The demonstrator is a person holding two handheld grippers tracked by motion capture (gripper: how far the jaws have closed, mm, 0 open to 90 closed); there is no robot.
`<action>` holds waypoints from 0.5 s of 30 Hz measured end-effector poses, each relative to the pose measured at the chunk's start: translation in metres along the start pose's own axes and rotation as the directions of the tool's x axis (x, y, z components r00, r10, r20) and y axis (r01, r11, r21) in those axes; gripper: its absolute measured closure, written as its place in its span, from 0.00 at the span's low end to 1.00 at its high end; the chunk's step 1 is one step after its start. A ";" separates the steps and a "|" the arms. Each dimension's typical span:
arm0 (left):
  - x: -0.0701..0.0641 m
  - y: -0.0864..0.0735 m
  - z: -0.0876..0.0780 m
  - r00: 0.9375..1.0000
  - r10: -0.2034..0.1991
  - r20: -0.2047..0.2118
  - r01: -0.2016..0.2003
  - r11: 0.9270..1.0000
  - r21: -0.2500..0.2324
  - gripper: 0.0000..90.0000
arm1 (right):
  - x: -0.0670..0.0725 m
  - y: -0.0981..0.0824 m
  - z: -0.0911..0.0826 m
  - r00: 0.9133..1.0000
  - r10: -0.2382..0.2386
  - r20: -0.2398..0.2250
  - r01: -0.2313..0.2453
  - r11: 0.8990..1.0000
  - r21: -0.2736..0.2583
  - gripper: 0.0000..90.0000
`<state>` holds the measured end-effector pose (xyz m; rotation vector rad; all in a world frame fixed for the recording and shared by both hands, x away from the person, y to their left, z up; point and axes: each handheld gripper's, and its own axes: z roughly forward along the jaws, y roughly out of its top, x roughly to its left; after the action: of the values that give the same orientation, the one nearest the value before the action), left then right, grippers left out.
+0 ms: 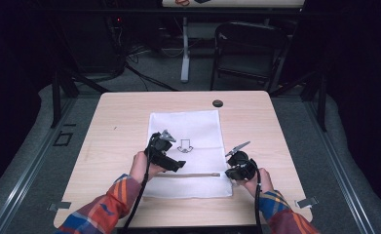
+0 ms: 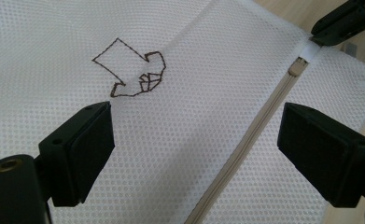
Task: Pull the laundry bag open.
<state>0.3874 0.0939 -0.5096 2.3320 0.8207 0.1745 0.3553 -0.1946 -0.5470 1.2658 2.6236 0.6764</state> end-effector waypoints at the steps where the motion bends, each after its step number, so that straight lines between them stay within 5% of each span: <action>1: -0.001 0.000 0.001 1.000 0.001 0.003 -0.001 1.000 -0.001 0.13 | -0.001 0.001 0.000 1.000 -0.012 -0.001 0.012 1.000 0.011 0.99; 15: -0.024 0.006 0.020 0.994 0.080 0.068 -0.081 0.997 0.009 0.18 | 0.001 0.003 0.006 1.000 -0.021 -0.023 0.021 1.000 -0.013 1.00</action>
<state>0.3777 0.0645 -0.5195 2.3698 0.6964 0.1245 0.3591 -0.1898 -0.5509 1.2320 2.6427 0.7074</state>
